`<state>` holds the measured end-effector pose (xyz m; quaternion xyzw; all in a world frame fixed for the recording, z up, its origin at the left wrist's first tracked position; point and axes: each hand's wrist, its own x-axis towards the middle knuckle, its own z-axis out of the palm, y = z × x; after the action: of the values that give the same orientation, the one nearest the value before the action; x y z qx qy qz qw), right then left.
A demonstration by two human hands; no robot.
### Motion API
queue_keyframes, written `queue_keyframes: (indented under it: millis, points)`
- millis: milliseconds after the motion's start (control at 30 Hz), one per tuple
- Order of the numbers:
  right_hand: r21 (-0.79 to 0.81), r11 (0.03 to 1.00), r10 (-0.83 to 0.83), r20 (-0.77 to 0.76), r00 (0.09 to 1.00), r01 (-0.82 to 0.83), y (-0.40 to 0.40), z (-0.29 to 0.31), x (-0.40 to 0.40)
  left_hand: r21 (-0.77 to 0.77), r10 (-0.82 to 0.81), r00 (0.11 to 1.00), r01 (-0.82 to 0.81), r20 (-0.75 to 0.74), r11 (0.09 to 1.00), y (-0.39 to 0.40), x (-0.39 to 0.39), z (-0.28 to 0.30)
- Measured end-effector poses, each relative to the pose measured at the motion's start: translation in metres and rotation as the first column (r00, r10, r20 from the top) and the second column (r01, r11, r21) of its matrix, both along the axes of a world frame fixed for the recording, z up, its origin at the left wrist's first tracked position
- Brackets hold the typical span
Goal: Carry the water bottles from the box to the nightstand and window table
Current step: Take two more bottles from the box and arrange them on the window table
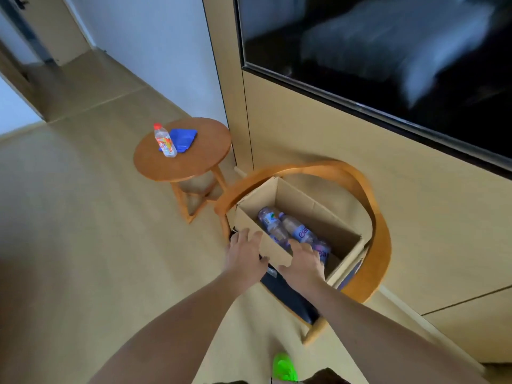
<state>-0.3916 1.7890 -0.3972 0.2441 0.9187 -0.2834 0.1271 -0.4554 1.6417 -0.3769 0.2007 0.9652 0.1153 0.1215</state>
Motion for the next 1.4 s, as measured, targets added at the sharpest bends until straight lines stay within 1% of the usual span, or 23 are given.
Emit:
queue_keyframes:
  millis: [167, 333, 433, 567, 733, 867, 967, 1067, 1133, 1200, 1300, 1400]
  points:
    - [-0.033, 0.992, -0.117, 0.064, 0.991, 0.119, 0.014, -0.021, -0.044, -0.009, -0.085, 0.995, 0.086, 0.054, 0.996, 0.022, -0.065, -0.022]
    - [-0.046, 0.956, -0.283, 0.134, 0.950, 0.291, 0.020, -0.052, -0.087, -0.033, -0.241, 0.960, 0.248, 0.144, 0.968, 0.044, -0.130, -0.065]
    - [-0.053, 0.902, -0.410, 0.198, 0.890, 0.428, 0.016, -0.067, -0.106, -0.029, -0.356, 0.916, 0.367, 0.184, 0.930, 0.053, -0.163, -0.091]
    - [-0.048, 0.811, -0.546, 0.297, 0.784, 0.583, 0.004, -0.078, -0.122, -0.021, -0.525, 0.830, 0.538, 0.187, 0.843, 0.062, -0.202, -0.107]
    - [-0.052, 0.690, -0.662, 0.359, 0.658, 0.722, 0.004, -0.091, -0.140, -0.012, -0.620, 0.756, 0.636, 0.212, 0.772, 0.082, -0.251, -0.122]
    - [-0.028, 0.632, -0.705, 0.395, 0.590, 0.774, 0.017, -0.107, -0.145, -0.025, -0.668, 0.701, 0.694, 0.250, 0.719, 0.097, -0.272, -0.142]
    - [-0.033, 0.593, -0.724, 0.416, 0.550, 0.805, 0.033, -0.126, -0.146, -0.042, -0.683, 0.678, 0.717, 0.272, 0.696, 0.109, -0.279, -0.160]
    - [-0.032, 0.554, -0.743, 0.432, 0.512, 0.832, 0.054, -0.153, -0.148, -0.060, -0.695, 0.659, 0.737, 0.289, 0.673, 0.127, -0.284, -0.184]
    - [-0.024, 0.543, -0.742, 0.454, 0.493, 0.840, 0.069, -0.177, -0.146, -0.091, -0.706, 0.641, 0.756, 0.300, 0.648, 0.137, -0.288, -0.204]
    - [-0.019, 0.543, -0.736, 0.471, 0.487, 0.839, 0.083, -0.202, -0.145, -0.117, -0.699, 0.644, 0.756, 0.312, 0.644, 0.145, -0.291, -0.224]
    - [0.054, 0.544, -0.744, 0.493, 0.452, 0.837, 0.100, -0.233, -0.144, -0.159, -0.680, 0.644, 0.756, 0.349, 0.635, 0.150, -0.296, -0.251]
    - [0.127, 0.528, -0.781, 0.462, 0.421, 0.840, 0.108, -0.259, -0.143, -0.214, -0.698, 0.630, 0.775, 0.340, 0.594, 0.149, -0.301, -0.276]
